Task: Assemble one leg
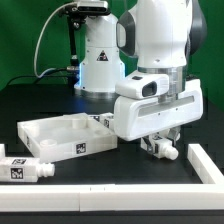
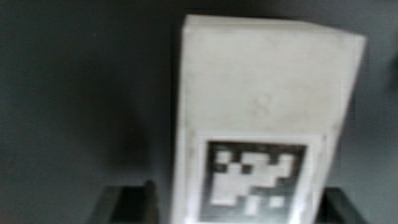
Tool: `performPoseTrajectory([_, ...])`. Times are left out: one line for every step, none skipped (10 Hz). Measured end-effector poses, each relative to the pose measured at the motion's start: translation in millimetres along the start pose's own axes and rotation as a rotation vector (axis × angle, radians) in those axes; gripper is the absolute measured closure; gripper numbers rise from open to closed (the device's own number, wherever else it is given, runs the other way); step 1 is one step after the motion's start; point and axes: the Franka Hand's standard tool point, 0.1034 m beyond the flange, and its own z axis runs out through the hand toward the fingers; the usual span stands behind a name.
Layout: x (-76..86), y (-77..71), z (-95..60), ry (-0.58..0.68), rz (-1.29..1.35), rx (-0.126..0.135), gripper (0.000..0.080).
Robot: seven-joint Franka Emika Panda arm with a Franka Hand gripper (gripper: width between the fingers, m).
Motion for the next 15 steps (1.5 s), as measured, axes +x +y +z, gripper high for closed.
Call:
performPoseTrajectory([4.0, -5.7, -10.2, -0.005, 0.023, -0.001, 0.0514])
performPoseTrajectory([4.8, -14.5, -25.2, -0.016, 0.044, -0.004, 0.0514])
performPoseTrajectory([2.5, -23.4, -38.5, -0.032, 0.059, -0.005, 0.0514])
performPoseTrajectory([1.1, -34.6, -46.6, -0.029, 0.063, -0.008, 0.0514])
performPoseTrajectory([-4.6, -52.0, -51.9, -0.026, 0.086, -0.009, 0.0514])
performPoseTrajectory([-13.1, -72.6, -54.5, -0.026, 0.094, -0.006, 0.0514])
performPoseTrajectory([-15.5, -84.2, -54.5, -0.024, 0.099, -0.006, 0.0514])
performPoseTrajectory([-15.1, -81.7, -54.0, -0.024, 0.091, -0.006, 0.0514])
performPoseTrajectory([-15.2, -81.3, -53.9, -0.024, 0.092, -0.006, 0.0514])
performPoseTrajectory([-14.2, -86.9, -53.3, -0.011, 0.113, -0.007, 0.0514])
performPoseTrajectory([-18.6, -111.4, -47.5, 0.021, 0.131, 0.000, 0.0514])
performPoseTrajectory([-26.2, -133.2, -39.2, 0.029, 0.109, 0.007, 0.0514])
performPoseTrajectory([-30.0, -144.0, -29.7, 0.026, 0.096, 0.014, 0.0514])
performPoseTrajectory([-32.5, -150.5, -20.8, 0.027, 0.090, 0.021, 0.0514])
performPoseTrajectory([-35.3, -151.5, -12.1, 0.031, 0.087, 0.026, 0.0514])
